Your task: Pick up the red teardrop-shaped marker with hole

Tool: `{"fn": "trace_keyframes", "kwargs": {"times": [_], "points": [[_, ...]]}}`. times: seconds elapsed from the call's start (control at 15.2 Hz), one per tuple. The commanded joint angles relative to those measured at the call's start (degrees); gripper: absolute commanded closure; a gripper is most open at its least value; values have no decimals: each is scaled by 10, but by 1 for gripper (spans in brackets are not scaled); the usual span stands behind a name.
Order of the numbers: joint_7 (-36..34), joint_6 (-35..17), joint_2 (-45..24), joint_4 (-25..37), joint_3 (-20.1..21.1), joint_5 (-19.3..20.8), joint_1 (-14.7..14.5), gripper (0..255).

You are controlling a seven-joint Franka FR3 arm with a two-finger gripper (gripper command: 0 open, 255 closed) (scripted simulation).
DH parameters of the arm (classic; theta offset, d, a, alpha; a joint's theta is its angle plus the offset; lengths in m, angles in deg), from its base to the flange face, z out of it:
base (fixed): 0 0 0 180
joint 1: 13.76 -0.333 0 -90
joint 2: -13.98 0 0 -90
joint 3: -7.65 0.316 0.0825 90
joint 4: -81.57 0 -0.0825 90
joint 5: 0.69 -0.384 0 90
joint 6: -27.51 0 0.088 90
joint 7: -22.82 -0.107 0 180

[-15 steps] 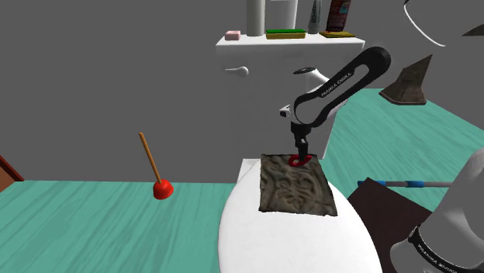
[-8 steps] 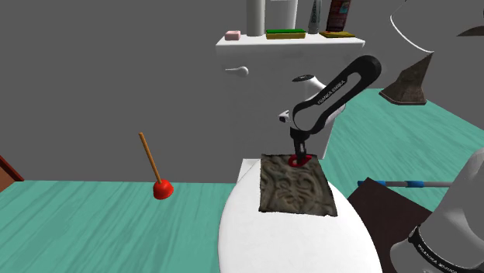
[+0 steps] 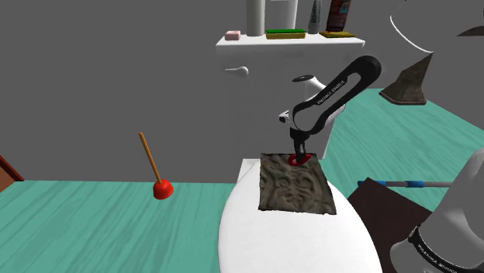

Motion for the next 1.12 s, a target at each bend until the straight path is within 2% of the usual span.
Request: {"fn": "trace_keyframes", "kwargs": {"times": [0.0, 0.92, 1.06], "points": [[-1, 8, 8, 0, 0, 1, 0, 255], [1, 122, 94, 28, 1, 6, -2, 255], [1, 123, 95, 29, 1, 6, -2, 255]]}}
